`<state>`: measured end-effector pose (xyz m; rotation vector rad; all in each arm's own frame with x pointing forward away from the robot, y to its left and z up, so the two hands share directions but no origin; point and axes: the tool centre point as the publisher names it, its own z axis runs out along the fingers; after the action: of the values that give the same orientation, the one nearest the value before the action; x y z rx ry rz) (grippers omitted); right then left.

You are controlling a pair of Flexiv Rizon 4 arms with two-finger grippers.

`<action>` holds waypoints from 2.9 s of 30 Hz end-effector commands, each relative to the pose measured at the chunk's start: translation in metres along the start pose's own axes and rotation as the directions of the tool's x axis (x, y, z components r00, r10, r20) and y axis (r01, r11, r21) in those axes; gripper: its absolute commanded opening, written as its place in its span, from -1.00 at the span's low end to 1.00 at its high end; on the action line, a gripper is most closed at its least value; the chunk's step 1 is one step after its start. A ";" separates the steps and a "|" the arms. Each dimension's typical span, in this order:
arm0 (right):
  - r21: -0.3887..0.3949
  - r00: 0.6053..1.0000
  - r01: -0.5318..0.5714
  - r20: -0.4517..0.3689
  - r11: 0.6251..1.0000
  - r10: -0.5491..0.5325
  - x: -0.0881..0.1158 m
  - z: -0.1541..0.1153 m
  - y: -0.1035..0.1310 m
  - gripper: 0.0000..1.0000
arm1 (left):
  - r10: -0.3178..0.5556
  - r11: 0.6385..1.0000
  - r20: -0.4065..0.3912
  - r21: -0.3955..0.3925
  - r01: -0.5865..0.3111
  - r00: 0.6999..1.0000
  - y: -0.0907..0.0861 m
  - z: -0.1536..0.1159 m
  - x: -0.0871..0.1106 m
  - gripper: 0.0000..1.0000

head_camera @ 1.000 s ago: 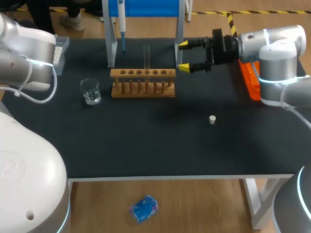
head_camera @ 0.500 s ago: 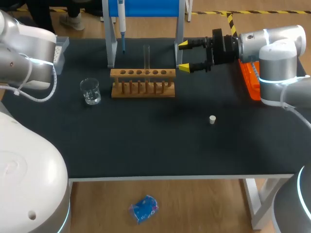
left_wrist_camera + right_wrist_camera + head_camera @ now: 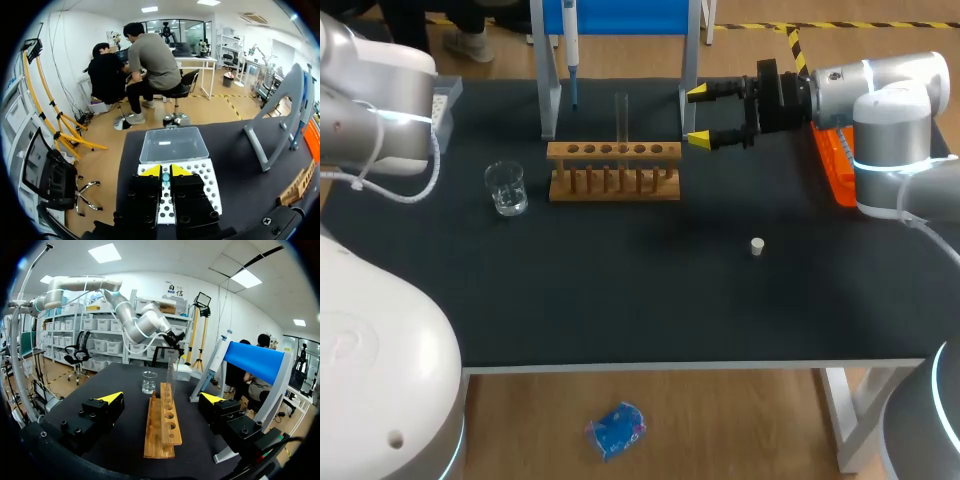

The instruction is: Invert the test tube, pick up the pipette, mount the tip to pipette, aspirate from beaker and dispense into the tube, eject the tip, return the pipette, and cap with the stopper.

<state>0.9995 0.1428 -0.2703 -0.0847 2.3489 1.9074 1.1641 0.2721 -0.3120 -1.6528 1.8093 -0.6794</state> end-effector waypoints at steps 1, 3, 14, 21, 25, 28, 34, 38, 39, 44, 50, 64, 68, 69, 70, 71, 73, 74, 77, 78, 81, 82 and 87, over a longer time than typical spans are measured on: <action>-0.001 1.000 0.001 -0.002 1.000 -0.001 -0.001 0.000 -0.001 1.00 | 0.025 1.000 -0.013 0.015 -0.025 1.000 -0.007 -0.026 0.001 -1.00; -0.001 1.000 0.001 -0.002 1.000 -0.001 -0.001 0.000 -0.001 1.00 | 0.051 0.998 -0.024 0.025 -0.050 0.998 -0.012 -0.034 0.002 -1.00; -0.001 1.000 0.001 -0.002 1.000 -0.001 -0.001 0.000 -0.001 1.00 | 0.208 0.976 -0.156 0.099 -0.194 0.966 -0.037 -0.089 0.016 -1.00; -0.001 1.000 0.001 -0.002 1.000 -0.001 -0.001 0.000 -0.001 1.00 | 0.208 0.976 -0.156 0.099 -0.194 0.966 -0.037 -0.089 0.016 -1.00; -0.001 1.000 0.001 -0.002 1.000 -0.001 -0.001 0.000 -0.001 1.00 | 0.208 0.976 -0.156 0.099 -0.194 0.966 -0.037 -0.089 0.016 -1.00; -0.001 1.000 0.001 -0.002 1.000 -0.001 -0.001 0.000 -0.001 1.00 | 0.208 0.976 -0.156 0.099 -0.194 0.966 -0.037 -0.089 0.016 -1.00; -0.001 1.000 0.001 -0.002 1.000 -0.001 -0.001 0.000 -0.001 1.00 | 0.223 0.970 -0.179 0.134 -0.201 0.958 -0.038 -0.093 0.020 -1.00; -0.001 1.000 0.001 -0.002 1.000 -0.001 -0.001 0.000 -0.001 1.00 | 0.326 0.927 -0.239 0.272 -0.259 0.915 -0.046 -0.136 0.033 -1.00; -0.001 1.000 0.001 -0.002 1.000 -0.001 -0.001 0.000 -0.001 1.00 | 0.346 0.917 -0.246 0.291 -0.271 0.906 -0.047 -0.145 0.034 -1.00; -0.001 1.000 0.001 -0.002 1.000 -0.001 -0.001 0.000 -0.001 1.00 | 0.451 0.872 -0.291 0.347 -0.346 0.844 -0.043 -0.201 0.047 -1.00; -0.001 1.000 0.001 -0.002 1.000 -0.001 -0.001 0.000 -0.001 1.00 | 0.596 0.799 -0.389 0.377 -0.469 0.703 -0.031 -0.254 0.087 -1.00; -0.001 1.000 0.001 -0.002 1.000 -0.001 -0.001 0.000 -0.001 1.00 | 0.668 0.744 -0.414 0.405 -0.532 0.619 -0.025 -0.273 0.107 -1.00; -0.001 1.000 0.001 -0.002 1.000 -0.001 -0.001 0.000 -0.001 1.00 | 0.668 0.744 -0.414 0.405 -0.532 0.619 -0.025 -0.273 0.107 -1.00; -0.001 1.000 0.001 -0.002 1.000 -0.001 -0.001 0.000 -0.001 1.00 | 0.668 0.744 -0.414 0.405 -0.532 0.619 -0.025 -0.273 0.107 -1.00; -0.001 1.000 0.001 -0.002 1.000 -0.001 -0.001 0.000 -0.001 1.00 | 0.668 0.744 -0.414 0.405 -0.532 0.619 -0.025 -0.273 0.107 -1.00; -0.001 1.000 0.001 -0.002 1.000 -0.001 -0.001 0.000 -0.001 1.00 | 0.668 0.744 -0.414 0.405 -0.532 0.619 -0.025 -0.273 0.107 -1.00; -0.001 1.000 0.001 -0.002 1.000 -0.001 -0.001 0.000 -0.001 1.00 | 0.685 0.728 -0.426 0.413 -0.547 0.591 -0.024 -0.277 0.114 -1.00; -0.001 1.000 0.001 -0.002 1.000 -0.001 -0.001 0.000 -0.001 1.00 | 0.710 0.705 -0.432 0.430 -0.565 0.557 -0.024 -0.281 0.123 -1.00; -0.001 1.000 0.001 -0.002 1.000 -0.001 -0.001 0.000 -0.001 1.00 | 0.763 0.646 -0.461 0.503 -0.574 0.454 -0.019 -0.305 0.159 -1.00; -0.001 1.000 0.001 -0.002 1.000 -0.001 -0.001 0.000 -0.001 1.00 | 0.776 0.629 -0.468 0.519 -0.579 0.423 -0.017 -0.310 0.168 -1.00; -0.001 1.000 0.001 -0.002 1.000 -0.001 -0.001 0.000 -0.001 1.00 | 0.800 0.591 -0.499 0.559 -0.582 0.334 -0.006 -0.325 0.199 -1.00; -0.001 1.000 0.001 -0.002 1.000 -0.001 -0.001 0.000 -0.001 1.00 | 0.800 0.588 -0.514 0.568 -0.576 0.310 -0.001 -0.330 0.212 -1.00; -0.001 1.000 0.001 -0.002 1.000 -0.001 -0.001 0.000 -0.001 1.00 | 0.791 0.560 -0.580 0.559 -0.611 0.194 0.029 -0.330 0.254 -1.00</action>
<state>0.9995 0.1427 -0.2703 -0.0846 2.3488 1.9074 0.8933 0.0274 -0.1156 -0.0875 2.6284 -1.2012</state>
